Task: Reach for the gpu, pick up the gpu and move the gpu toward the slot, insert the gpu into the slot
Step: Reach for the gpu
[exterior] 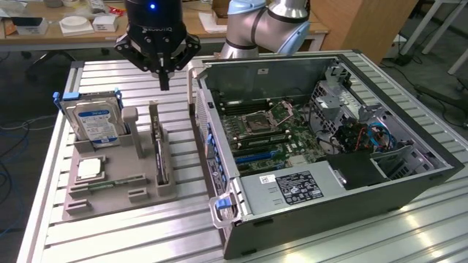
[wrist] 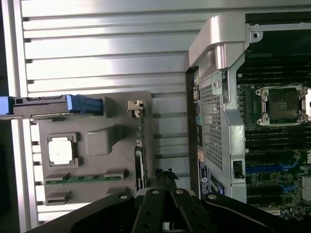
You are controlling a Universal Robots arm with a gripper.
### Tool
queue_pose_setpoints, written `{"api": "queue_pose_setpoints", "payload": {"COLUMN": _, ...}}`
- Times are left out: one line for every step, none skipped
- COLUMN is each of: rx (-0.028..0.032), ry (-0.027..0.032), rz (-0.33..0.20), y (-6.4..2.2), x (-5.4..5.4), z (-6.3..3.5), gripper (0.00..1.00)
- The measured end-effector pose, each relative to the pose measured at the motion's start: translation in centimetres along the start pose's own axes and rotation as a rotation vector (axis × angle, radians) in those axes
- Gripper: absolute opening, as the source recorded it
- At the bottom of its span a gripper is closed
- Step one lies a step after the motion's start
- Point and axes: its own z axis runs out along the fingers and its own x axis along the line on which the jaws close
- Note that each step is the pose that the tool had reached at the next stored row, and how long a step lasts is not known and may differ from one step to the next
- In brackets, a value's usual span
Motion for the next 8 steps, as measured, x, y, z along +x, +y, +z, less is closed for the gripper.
{"api": "queue_pose_setpoints", "payload": {"rx": -0.0001, "ry": 0.0008, "rz": 0.0, "y": -0.01, "x": 0.13, "z": 0.02, "gripper": 0.1}}
{"api": "queue_pose_setpoints", "payload": {"rx": 0.0, "ry": 0.0017, "rz": 0.0, "y": -0.02, "x": 0.25, "z": 0.03, "gripper": 0.1}}
{"api": "queue_pose_setpoints", "payload": {"rx": 0.0001, "ry": 0.0025, "rz": 0.0, "y": -0.03, "x": 0.37, "z": 0.05, "gripper": 0.1}}
{"api": "queue_pose_setpoints", "payload": {"rx": 0.0002, "ry": 0.0036, "rz": 0.0, "y": -0.04, "x": 0.5, "z": 0.06, "gripper": 0.1}}
{"api": "queue_pose_setpoints", "payload": {"rx": 0.0003, "ry": 0.0045, "rz": 0.0, "y": -0.05, "x": 0.6, "z": 0.07, "gripper": 0.1}}
{"api": "queue_pose_setpoints", "payload": {"rx": 0.0003, "ry": 0.0055, "rz": 0.0, "y": -0.05, "x": 0.7, "z": 0.09, "gripper": 0.1}}
{"api": "queue_pose_setpoints", "payload": {"rx": 0.0004, "ry": 0.0064, "rz": 0.0, "y": -0.06, "x": 0.8, "z": 0.1, "gripper": 0.1}}
{"api": "queue_pose_setpoints", "payload": {"rx": 0.0005, "ry": 0.0072, "rz": 0.0, "y": -0.07, "x": 0.9, "z": 0.11, "gripper": 0.1}}
